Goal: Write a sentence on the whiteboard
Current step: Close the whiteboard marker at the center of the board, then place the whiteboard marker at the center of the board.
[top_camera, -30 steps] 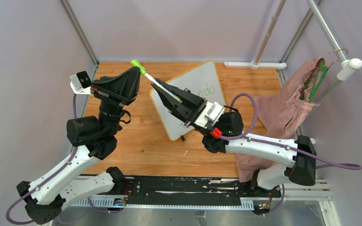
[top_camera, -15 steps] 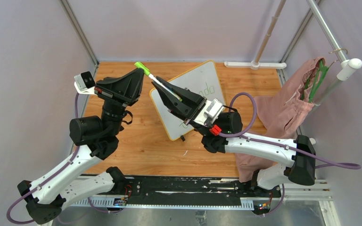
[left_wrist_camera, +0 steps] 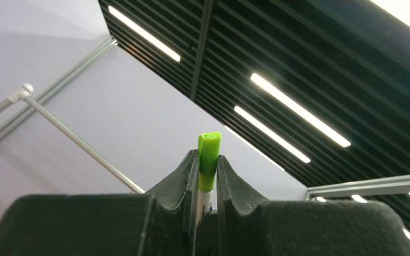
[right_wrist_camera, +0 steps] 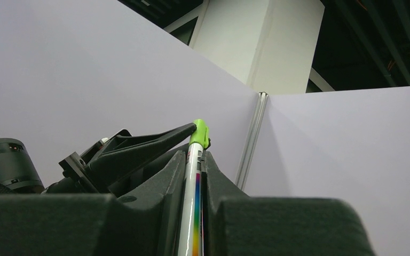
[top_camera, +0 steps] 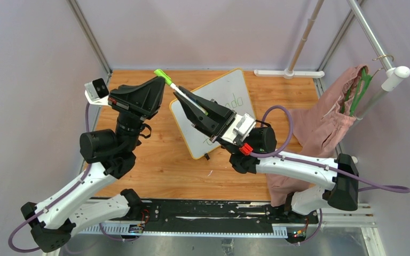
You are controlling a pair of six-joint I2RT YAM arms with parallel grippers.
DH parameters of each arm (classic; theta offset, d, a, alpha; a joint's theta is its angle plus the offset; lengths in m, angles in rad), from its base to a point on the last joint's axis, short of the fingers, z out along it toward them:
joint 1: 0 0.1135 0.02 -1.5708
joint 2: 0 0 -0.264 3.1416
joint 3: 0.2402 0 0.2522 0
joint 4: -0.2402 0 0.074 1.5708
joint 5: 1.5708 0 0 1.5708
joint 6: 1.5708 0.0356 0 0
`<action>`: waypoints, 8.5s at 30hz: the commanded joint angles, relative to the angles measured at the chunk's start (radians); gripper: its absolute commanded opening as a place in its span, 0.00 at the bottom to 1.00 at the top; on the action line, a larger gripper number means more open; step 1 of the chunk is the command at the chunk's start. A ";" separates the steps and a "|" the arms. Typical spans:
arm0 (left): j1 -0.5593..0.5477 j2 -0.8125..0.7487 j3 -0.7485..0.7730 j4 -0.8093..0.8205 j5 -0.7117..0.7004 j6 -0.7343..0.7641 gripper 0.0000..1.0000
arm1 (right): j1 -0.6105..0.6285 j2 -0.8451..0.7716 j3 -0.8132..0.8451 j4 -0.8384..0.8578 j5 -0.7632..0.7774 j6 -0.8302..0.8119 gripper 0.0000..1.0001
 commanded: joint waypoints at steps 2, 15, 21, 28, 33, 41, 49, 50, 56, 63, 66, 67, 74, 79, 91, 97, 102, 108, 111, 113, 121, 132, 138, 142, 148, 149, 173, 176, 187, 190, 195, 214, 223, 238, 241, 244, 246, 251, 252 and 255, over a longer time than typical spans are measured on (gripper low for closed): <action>-0.041 0.055 0.014 -0.072 0.211 0.009 0.00 | 0.014 0.021 0.019 -0.108 -0.018 -0.018 0.00; -0.139 0.088 0.009 -0.084 0.198 0.046 0.00 | 0.014 0.032 0.041 -0.126 -0.026 -0.024 0.00; -0.144 0.087 0.006 -0.085 0.204 0.049 0.00 | 0.014 0.032 0.045 -0.136 -0.035 -0.028 0.00; -0.145 0.077 0.002 -0.096 0.190 0.053 0.00 | 0.012 0.028 0.061 -0.188 -0.066 -0.046 0.00; -0.145 0.024 -0.025 -0.119 0.102 0.076 0.00 | 0.014 -0.003 0.030 -0.196 -0.068 -0.047 0.00; -0.145 -0.022 -0.011 -0.158 0.040 0.139 0.00 | 0.022 -0.074 -0.019 -0.300 -0.110 -0.041 0.01; -0.144 -0.043 -0.034 -0.157 -0.001 0.132 0.00 | 0.045 -0.127 -0.051 -0.374 -0.106 -0.047 0.26; -0.144 -0.043 -0.035 -0.157 -0.004 0.132 0.00 | 0.049 -0.132 -0.053 -0.384 -0.102 -0.047 0.27; -0.144 -0.055 -0.052 -0.157 -0.019 0.120 0.00 | 0.075 -0.167 -0.092 -0.431 -0.077 -0.046 0.34; -0.145 -0.078 -0.075 -0.157 -0.064 0.128 0.00 | 0.092 -0.217 -0.120 -0.478 -0.032 -0.028 0.42; -0.145 -0.083 -0.082 -0.157 -0.072 0.132 0.00 | 0.094 -0.236 -0.118 -0.522 -0.013 -0.003 0.45; -0.145 -0.086 -0.085 -0.157 -0.076 0.132 0.00 | 0.094 -0.242 -0.117 -0.539 -0.007 0.008 0.47; -0.144 -0.096 -0.117 -0.157 -0.100 0.135 0.00 | 0.095 -0.292 -0.101 -0.686 0.070 0.131 0.49; -0.144 -0.095 -0.131 -0.157 -0.117 0.131 0.00 | 0.095 -0.327 -0.093 -0.771 0.136 0.217 0.50; -0.144 -0.099 -0.172 -0.157 -0.149 0.129 0.00 | 0.093 -0.371 -0.031 -0.995 0.294 0.363 0.52; -0.145 -0.112 -0.201 -0.158 -0.166 0.135 0.00 | 0.084 -0.373 0.052 -1.131 0.337 0.448 0.54; -0.144 -0.140 -0.222 -0.172 -0.160 0.171 0.00 | 0.051 -0.346 0.239 -1.433 0.317 0.543 0.55; -0.145 -0.171 -0.222 -0.205 -0.098 0.216 0.00 | -0.005 -0.299 0.459 -1.761 0.200 0.621 0.55; -0.144 -0.180 -0.206 -0.247 -0.042 0.249 0.00 | -0.028 -0.274 0.548 -1.890 0.086 0.647 0.55; -0.144 -0.188 -0.205 -0.259 -0.012 0.258 0.00 | -0.042 -0.256 0.574 -1.941 0.024 0.665 0.55; -0.145 -0.236 -0.227 -0.277 0.048 0.284 0.00 | -0.061 -0.182 0.596 -1.973 -0.102 0.738 0.56; -0.145 -0.250 -0.232 -0.289 0.062 0.272 0.00 | -0.062 -0.171 0.496 -1.827 -0.114 0.808 0.55; -0.145 -0.254 -0.241 -0.287 0.052 0.262 0.00 | -0.062 -0.150 0.493 -1.816 -0.139 0.812 0.39; -0.145 -0.256 -0.245 -0.286 0.058 0.264 0.00 | -0.064 -0.144 0.490 -1.818 -0.159 0.809 0.20; -0.144 -0.268 -0.260 -0.287 0.067 0.264 0.34 | -0.064 -0.185 0.459 -1.830 -0.150 0.777 0.00; -0.143 -0.270 -0.260 -0.289 0.078 0.269 0.45 | -0.064 -0.195 0.453 -1.841 -0.146 0.758 0.00; -0.145 -0.057 -0.058 -0.551 0.391 0.351 0.57 | -0.064 -0.338 0.317 -1.910 -0.037 0.618 0.00; -0.145 -0.074 -0.085 -0.551 0.363 0.348 0.57 | -0.064 -0.361 0.280 -1.878 -0.009 0.624 0.00; -0.144 -0.084 -0.116 -0.551 0.355 0.329 0.39 | -0.064 -0.399 0.217 -1.815 0.022 0.652 0.00; -0.144 -0.073 -0.115 -0.551 0.373 0.325 0.41 | -0.064 -0.400 0.209 -1.801 0.022 0.655 0.00; -0.144 -0.071 -0.124 -0.550 0.359 0.327 0.38 | -0.065 -0.404 0.192 -1.782 0.021 0.658 0.00; -0.145 -0.136 -0.113 -0.702 0.216 0.389 0.00 | -0.064 -0.431 0.188 -1.833 0.028 0.650 0.74; -0.145 -0.097 0.220 -1.505 -0.242 0.667 0.00 | -0.064 -0.633 0.032 -1.890 0.265 0.665 0.89; 0.255 0.221 0.303 -1.858 -0.433 0.894 0.00 | -0.064 -0.722 -0.107 -1.870 0.386 0.616 0.90; 0.363 0.304 0.241 -1.788 -0.331 0.878 0.00 | -0.064 -0.708 -0.126 -1.867 0.373 0.607 0.90; 0.476 0.421 0.202 -1.690 -0.275 0.869 0.00 | -0.064 -0.698 -0.163 -1.861 0.401 0.598 0.91; 0.572 0.525 0.220 -1.654 -0.191 0.853 0.00 | -0.064 -0.686 -0.182 -1.861 0.411 0.588 0.91; 0.675 0.781 0.332 -1.634 -0.078 0.853 0.00 | -0.064 -0.671 -0.198 -1.854 0.407 0.554 0.91; 0.679 0.819 0.355 -1.634 -0.086 0.865 0.00 | -0.064 -0.674 -0.197 -1.854 0.408 0.539 0.91; 0.689 0.917 0.417 -1.635 -0.107 0.893 0.00 | -0.064 -0.690 -0.194 -1.853 0.419 0.497 0.90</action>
